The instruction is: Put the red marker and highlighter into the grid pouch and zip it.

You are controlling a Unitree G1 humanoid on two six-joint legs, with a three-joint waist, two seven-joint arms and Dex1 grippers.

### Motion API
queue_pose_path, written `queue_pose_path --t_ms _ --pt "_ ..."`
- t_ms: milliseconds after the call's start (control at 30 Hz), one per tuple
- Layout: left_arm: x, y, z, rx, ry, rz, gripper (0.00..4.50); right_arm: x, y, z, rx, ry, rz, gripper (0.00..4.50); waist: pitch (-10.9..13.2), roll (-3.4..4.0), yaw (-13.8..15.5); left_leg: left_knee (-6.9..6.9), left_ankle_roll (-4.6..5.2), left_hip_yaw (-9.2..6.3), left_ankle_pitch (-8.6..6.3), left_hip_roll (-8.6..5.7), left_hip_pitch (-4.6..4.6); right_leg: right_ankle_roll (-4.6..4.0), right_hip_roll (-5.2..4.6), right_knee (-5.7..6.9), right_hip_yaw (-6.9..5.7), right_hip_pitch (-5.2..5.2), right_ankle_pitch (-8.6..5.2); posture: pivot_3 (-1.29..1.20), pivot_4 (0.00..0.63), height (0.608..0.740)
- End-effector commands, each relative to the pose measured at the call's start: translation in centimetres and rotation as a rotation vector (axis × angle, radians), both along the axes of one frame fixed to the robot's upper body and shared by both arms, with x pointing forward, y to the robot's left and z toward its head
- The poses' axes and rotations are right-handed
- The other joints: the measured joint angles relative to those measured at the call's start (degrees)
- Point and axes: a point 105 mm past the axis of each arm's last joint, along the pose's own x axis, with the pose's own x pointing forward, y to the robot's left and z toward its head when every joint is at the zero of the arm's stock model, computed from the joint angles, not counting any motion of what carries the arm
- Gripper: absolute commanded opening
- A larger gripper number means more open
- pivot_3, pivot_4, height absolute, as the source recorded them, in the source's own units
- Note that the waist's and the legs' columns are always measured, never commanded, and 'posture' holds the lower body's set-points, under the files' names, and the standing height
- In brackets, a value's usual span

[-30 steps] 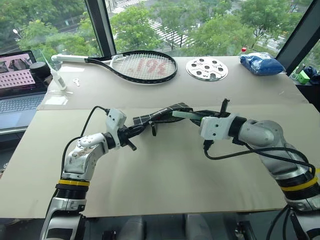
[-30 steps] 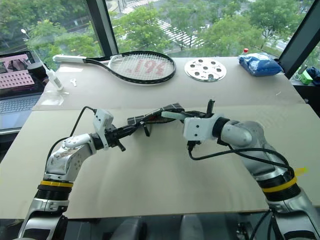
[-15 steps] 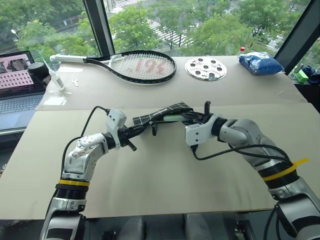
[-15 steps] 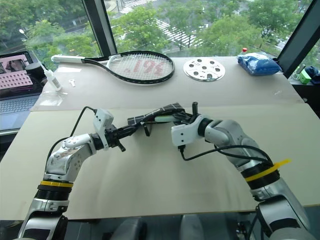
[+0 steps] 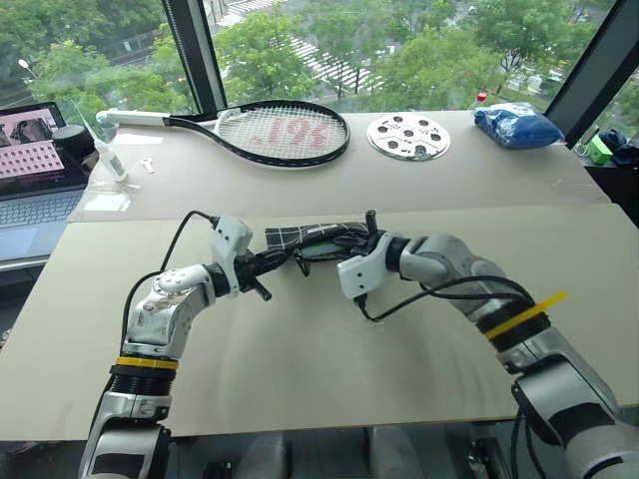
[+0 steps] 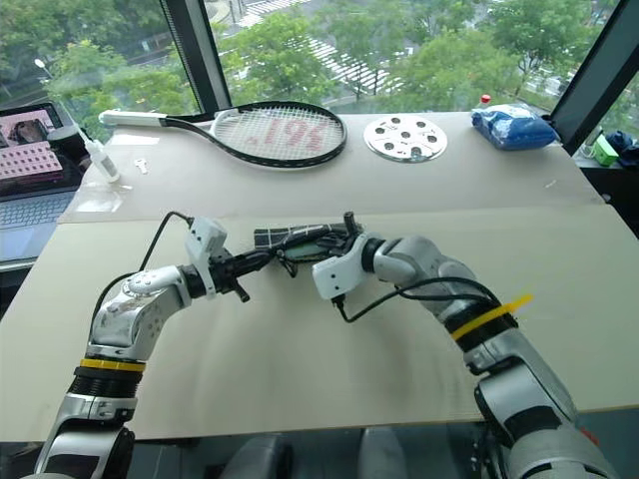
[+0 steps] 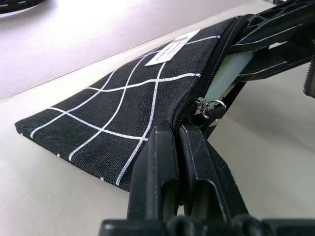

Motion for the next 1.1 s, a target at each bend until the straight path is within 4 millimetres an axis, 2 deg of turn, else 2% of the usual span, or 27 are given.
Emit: queue_pose_path --t_ms 33,167,233,333,467,567,667,733,800,867,900,1000,1100 --pt "-0.4 -0.9 1.7 -0.024 -0.063 -0.046 0.00 0.3 0.6 1.1 0.078 0.032 0.006 1.70 0.0 0.00 0.0 -0.02 -0.01 0.00 0.00 0.00 0.00 0.00 0.00 -0.01 0.00 0.00 0.00 0.00 0.150 0.740" --pt "-0.5 -0.7 1.6 -0.026 -0.063 -0.036 0.00 1.5 -1.0 2.3 0.140 0.044 -0.080 3.09 0.0 0.00 0.1 -0.04 -0.02 0.00 0.01 -0.01 -0.04 0.00 -0.02 -0.04 0.00 -0.04 0.00 0.00 0.150 0.740" --pt "-0.6 -0.6 1.6 -0.027 -0.061 -0.032 0.00 2.1 -3.1 3.7 0.188 0.048 -0.143 3.75 0.0 0.01 0.1 -0.04 -0.02 0.00 0.01 -0.01 -0.04 0.00 -0.02 -0.04 0.00 -0.04 0.00 0.00 0.150 0.740" --pt "-0.7 -0.6 1.5 -0.027 -0.059 -0.030 0.00 1.8 -4.9 5.2 0.247 0.065 -0.166 3.75 0.0 0.02 0.2 -0.05 -0.01 0.00 0.01 -0.01 -0.04 0.00 -0.02 -0.04 0.00 -0.04 0.00 0.00 0.150 0.740" --pt "-0.6 -0.5 1.6 -0.027 -0.059 -0.029 0.00 0.3 -6.2 6.8 0.331 0.132 -0.156 3.75 0.0 0.02 0.2 -0.12 0.01 0.00 -0.01 0.01 -0.02 0.00 0.00 -0.08 0.00 -0.03 0.00 0.00 0.150 0.740" --pt "-0.4 -0.5 1.8 -0.033 -0.061 -0.026 0.00 -1.6 -7.2 8.1 0.531 0.349 -0.179 3.75 0.0 0.01 0.1 -0.13 0.02 0.00 -0.01 0.01 -0.02 0.00 0.00 -0.10 0.00 -0.03 0.00 0.00 0.150 0.740" --pt "-0.3 -0.5 1.9 -0.041 -0.060 -0.026 0.00 -3.8 -7.1 6.9 0.624 0.594 -0.194 3.75 0.0 0.02 0.4 -0.10 0.05 0.00 -0.03 0.00 -0.04 0.00 -0.02 -0.08 0.01 -0.03 0.00 0.00 0.150 0.740" --pt "-0.2 -0.6 2.0 -0.047 -0.061 -0.028 0.00 -5.8 -6.5 4.7 0.707 0.848 -0.207 3.75 0.0 0.01 0.6 -0.08 0.40 0.00 -0.22 0.00 -0.03 0.00 -0.02 -0.06 0.00 0.00 0.00 0.00 0.150 0.740" --pt "-0.1 -0.7 2.2 -0.055 -0.062 -0.028 0.00 -8.9 -5.6 2.6 0.684 1.071 -0.174 3.75 0.0 0.02 0.8 -0.08 0.48 -0.05 -0.27 0.01 -0.02 0.00 -0.01 -0.03 -0.01 0.01 0.00 0.00 0.150 0.740" --pt "-0.1 -0.8 2.4 -0.059 -0.064 -0.030 0.00 -10.9 -4.7 1.7 0.679 1.199 -0.137 3.75 0.0 0.01 1.2 -0.06 0.49 -0.05 -0.27 0.00 -0.04 0.00 -0.01 -0.03 -0.01 0.00 0.00 0.00 0.150 0.740" --pt "-0.1 -0.9 2.4 -0.060 -0.064 -0.031 0.00 -10.6 -4.3 1.3 0.712 1.219 -0.167 3.75 0.0 0.02 1.3 -0.06 0.50 -0.05 -0.28 0.00 -0.04 0.00 -0.01 -0.03 -0.01 0.00 0.00 0.00 0.150 0.740" --pt "-0.2 -1.2 2.6 -0.064 -0.062 -0.043 0.00 -7.7 -3.1 -1.1 0.799 1.197 -0.357 3.75 0.0 -0.01 0.6 0.05 0.51 -0.01 -0.28 0.00 0.04 -0.01 0.01 0.09 0.03 0.04 0.01 0.00 0.150 0.740" --pt "-0.4 -1.4 2.6 -0.064 -0.057 -0.054 0.00 -6.2 -1.9 -2.1 0.821 1.179 -0.441 3.75 0.0 0.00 0.6 0.05 0.44 -0.05 -0.24 0.06 0.07 -0.04 0.08 0.15 0.02 0.02 0.01 0.00 0.150 0.740"
